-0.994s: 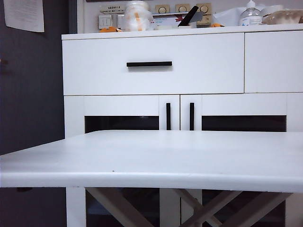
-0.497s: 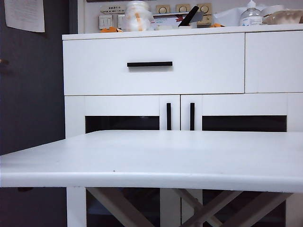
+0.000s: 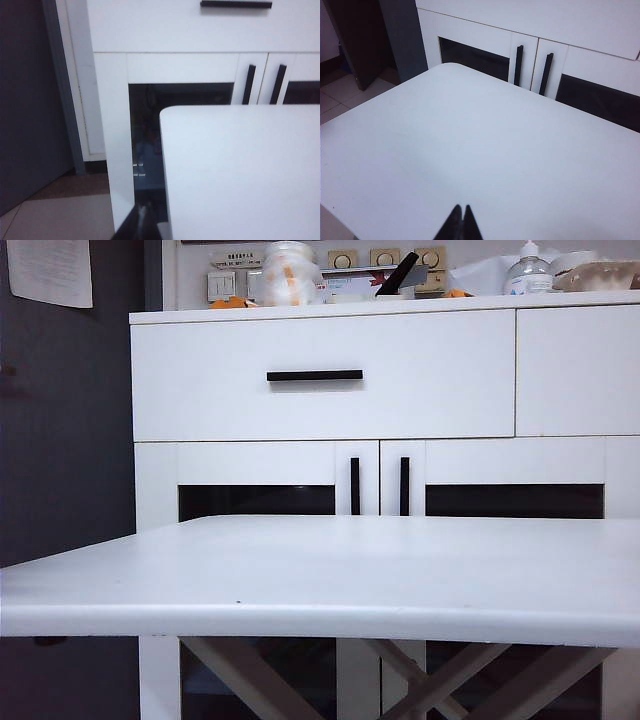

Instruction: Pick up a can of beer from the white table, open the left drawer, place the beer inside the drawer, and finally close the drawer.

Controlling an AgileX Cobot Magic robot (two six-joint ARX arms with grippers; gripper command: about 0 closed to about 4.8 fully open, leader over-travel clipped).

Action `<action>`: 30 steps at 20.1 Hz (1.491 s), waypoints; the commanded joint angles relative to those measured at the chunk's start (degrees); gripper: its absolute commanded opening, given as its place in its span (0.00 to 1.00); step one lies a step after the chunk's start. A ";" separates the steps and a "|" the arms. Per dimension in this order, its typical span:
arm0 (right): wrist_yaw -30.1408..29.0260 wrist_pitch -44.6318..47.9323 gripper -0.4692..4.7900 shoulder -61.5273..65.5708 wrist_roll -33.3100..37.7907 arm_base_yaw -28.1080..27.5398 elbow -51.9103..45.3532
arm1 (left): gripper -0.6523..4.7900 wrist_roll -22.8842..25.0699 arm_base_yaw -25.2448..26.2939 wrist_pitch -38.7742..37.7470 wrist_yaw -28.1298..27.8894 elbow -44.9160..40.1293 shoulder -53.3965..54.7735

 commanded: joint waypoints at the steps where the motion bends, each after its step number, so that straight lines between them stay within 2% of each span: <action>1: 0.11 0.61 0.08 -0.02 0.17 0.09 0.17 | 0.11 0.52 -0.02 -0.04 -0.28 0.11 0.02; 5: 0.11 0.61 0.08 -0.02 0.17 0.09 0.17 | 0.11 1.55 0.00 -1.01 -11.21 0.11 0.02; 22: 0.13 1.25 0.08 -0.33 0.17 -0.68 -1.01 | 0.11 1.53 -0.02 -1.07 -10.14 0.11 0.02; 23: 0.13 1.70 0.08 -0.85 0.17 -2.19 -1.86 | 0.11 1.51 -0.02 -1.07 -10.14 0.11 0.02; 25: 0.13 6.36 0.08 -3.08 0.17 -8.81 -6.01 | 0.11 1.53 -0.02 -1.07 -10.14 0.11 0.02; 28: -1.57 19.30 0.08 -8.33 0.20 -20.79 -17.00 | 0.11 1.53 -0.02 -1.07 -10.16 0.11 0.02; 30: -3.63 20.41 0.08 -11.69 0.17 -24.74 -21.64 | 0.11 1.53 -0.02 -1.07 -10.10 0.11 0.02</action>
